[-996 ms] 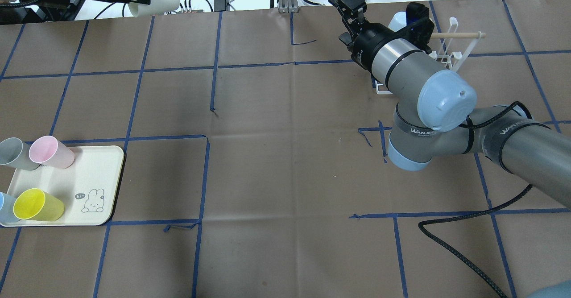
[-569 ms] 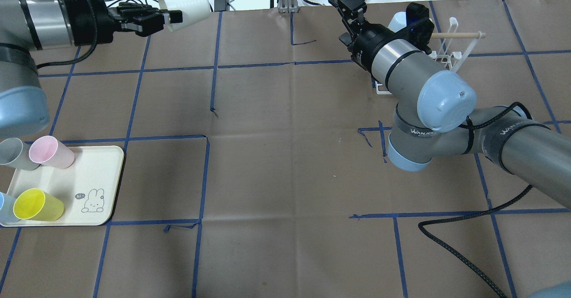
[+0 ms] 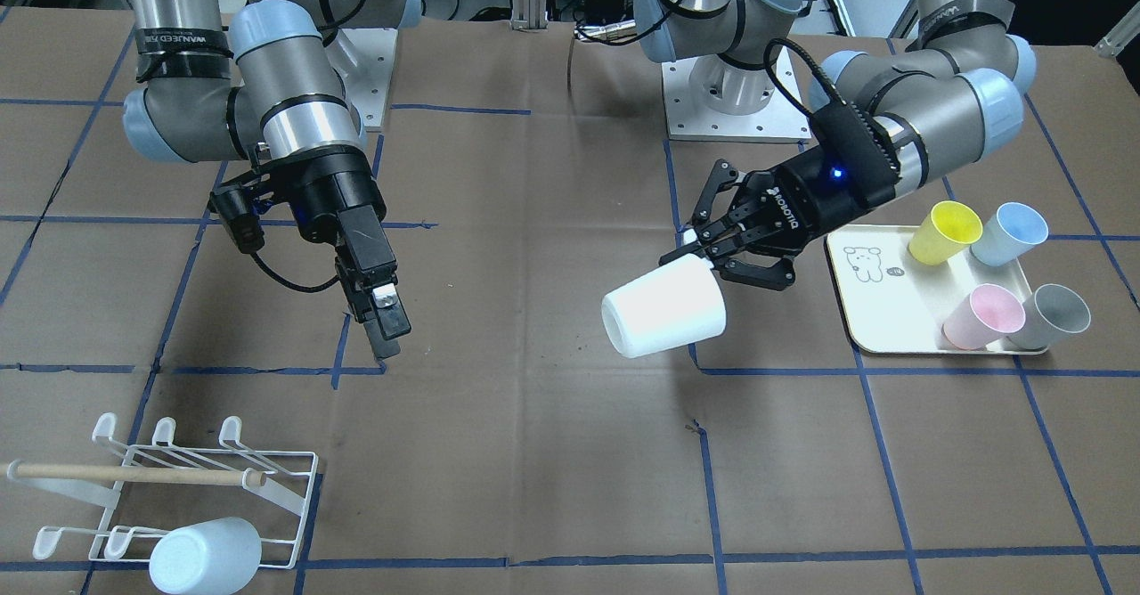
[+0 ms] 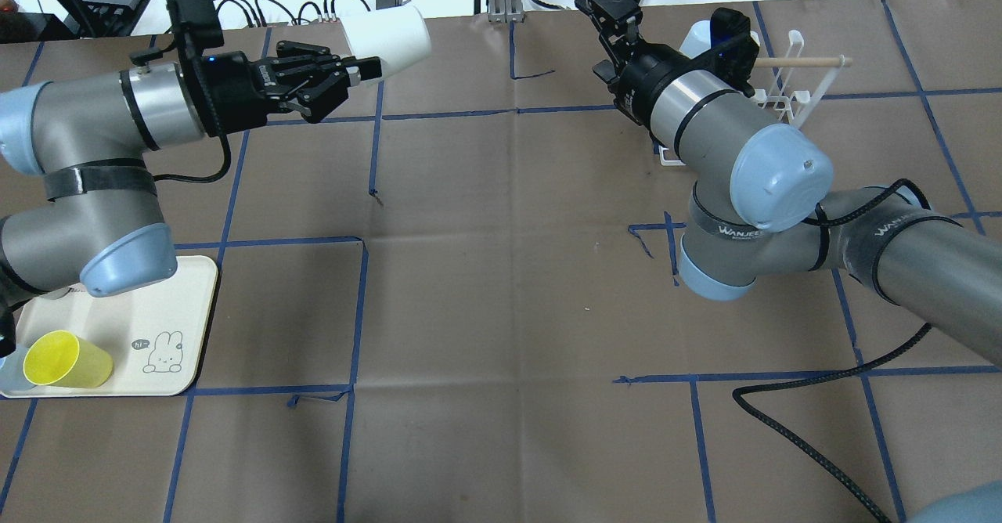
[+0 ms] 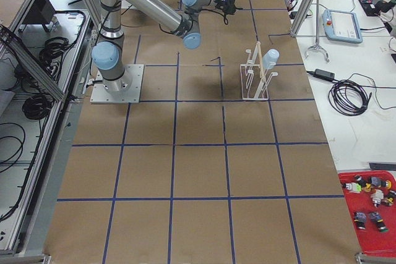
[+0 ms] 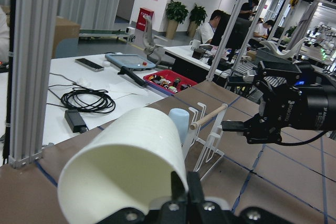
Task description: Transfer IKEA cup to right arm and place on rack
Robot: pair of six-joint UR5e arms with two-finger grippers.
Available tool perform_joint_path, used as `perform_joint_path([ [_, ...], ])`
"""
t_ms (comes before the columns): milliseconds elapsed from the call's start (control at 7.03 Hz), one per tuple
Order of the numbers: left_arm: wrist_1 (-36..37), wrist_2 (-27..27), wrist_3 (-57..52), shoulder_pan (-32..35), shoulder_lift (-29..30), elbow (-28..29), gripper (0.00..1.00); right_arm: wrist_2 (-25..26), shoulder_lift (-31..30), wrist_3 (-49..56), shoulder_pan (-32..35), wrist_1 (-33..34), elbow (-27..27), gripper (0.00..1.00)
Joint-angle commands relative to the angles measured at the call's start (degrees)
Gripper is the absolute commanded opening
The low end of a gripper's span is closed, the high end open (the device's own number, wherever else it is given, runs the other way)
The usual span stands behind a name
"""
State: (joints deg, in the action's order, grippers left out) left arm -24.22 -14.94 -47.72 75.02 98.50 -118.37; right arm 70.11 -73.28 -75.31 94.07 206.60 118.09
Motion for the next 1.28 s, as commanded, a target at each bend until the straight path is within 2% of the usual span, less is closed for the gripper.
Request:
perform_joint_path([
  [0, 5.7, -0.3, 1.8, 4.4, 1.5, -0.5, 0.01, -0.5, 0.0, -7.4, 0.2, -0.1, 0.0, 1.0],
  [285, 11.5, -1.3, 2.0, 6.4, 1.6, -2.7, 0.01, -0.9, 0.0, -8.0, 1.8, -0.1, 0.0, 0.99],
  [569, 16.1, -8.1, 6.5, 11.0, 2.2, -3.0, 0.01, -0.5, -0.5, -18.1, 3.7, -0.1, 0.4, 0.99],
  [854, 21.5, -9.1, 12.6, 11.6, 3.6, -2.9, 0.01, -0.3, -0.2, -18.3, 5.3, 0.0, 1.3, 0.99],
  [1139, 22.2, -8.3, 16.2, 10.9, 3.3, -2.9, 0.02, -0.9, 0.2, -17.8, 5.0, 0.0, 2.7, 0.99],
])
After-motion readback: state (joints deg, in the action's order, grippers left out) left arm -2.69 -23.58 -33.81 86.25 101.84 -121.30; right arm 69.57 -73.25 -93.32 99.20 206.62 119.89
